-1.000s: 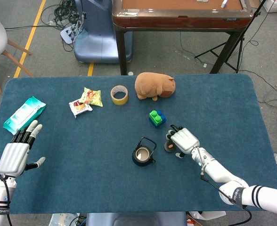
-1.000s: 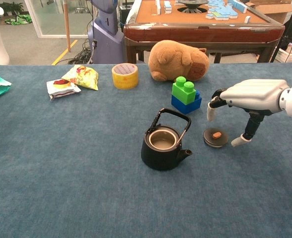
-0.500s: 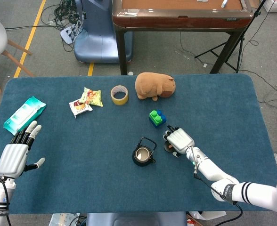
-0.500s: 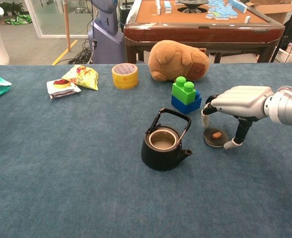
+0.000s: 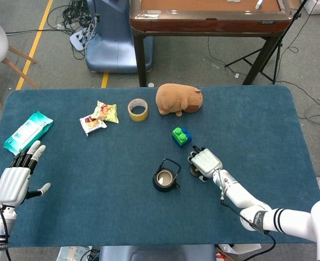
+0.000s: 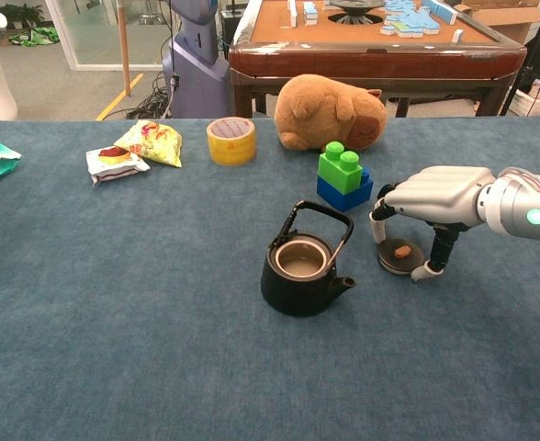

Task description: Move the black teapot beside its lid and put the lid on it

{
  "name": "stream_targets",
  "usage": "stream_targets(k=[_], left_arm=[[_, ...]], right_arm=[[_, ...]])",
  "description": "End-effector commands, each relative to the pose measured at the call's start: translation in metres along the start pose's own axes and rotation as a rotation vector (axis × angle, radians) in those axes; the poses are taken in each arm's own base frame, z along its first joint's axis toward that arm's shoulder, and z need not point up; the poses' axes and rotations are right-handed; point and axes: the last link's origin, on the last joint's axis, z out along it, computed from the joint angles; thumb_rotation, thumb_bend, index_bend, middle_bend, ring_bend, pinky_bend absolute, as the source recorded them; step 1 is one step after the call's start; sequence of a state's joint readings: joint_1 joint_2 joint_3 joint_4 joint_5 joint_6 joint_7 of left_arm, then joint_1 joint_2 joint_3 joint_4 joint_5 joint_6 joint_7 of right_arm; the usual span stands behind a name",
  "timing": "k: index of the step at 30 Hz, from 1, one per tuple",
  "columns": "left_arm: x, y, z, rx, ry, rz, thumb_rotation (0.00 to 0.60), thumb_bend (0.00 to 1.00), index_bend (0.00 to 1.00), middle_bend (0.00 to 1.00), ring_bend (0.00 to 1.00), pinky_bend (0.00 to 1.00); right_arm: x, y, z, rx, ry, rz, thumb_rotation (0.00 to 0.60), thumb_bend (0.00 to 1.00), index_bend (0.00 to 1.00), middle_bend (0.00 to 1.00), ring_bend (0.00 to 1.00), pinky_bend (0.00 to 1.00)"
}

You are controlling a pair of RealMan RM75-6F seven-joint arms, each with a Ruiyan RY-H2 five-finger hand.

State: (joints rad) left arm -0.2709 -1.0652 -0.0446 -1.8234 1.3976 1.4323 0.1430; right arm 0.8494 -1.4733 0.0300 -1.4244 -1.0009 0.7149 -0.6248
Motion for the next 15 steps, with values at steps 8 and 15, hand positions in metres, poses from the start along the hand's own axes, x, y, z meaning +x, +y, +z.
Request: stream_targets(k=[8, 15], left_arm=[[-0.001, -0.002, -0.001, 0.004, 0.003, -0.002, 0.6, 0.17, 0.0, 0.0, 0.0, 0.08], [0.0, -0.002, -0.001, 0.006, 0.004, -0.001, 0.6, 0.17, 0.0, 0.0, 0.0, 0.08]], right_arm=[[0.003, -0.001, 0.002, -0.002, 0.01, 0.013, 0.6, 0.3, 0.42, 0.25, 0.07, 0.23], [0.028, -0.01, -0.009, 0.052, 0.086, 0.032, 0.6, 0.32, 0.44, 0.26, 0.07, 0.23]])
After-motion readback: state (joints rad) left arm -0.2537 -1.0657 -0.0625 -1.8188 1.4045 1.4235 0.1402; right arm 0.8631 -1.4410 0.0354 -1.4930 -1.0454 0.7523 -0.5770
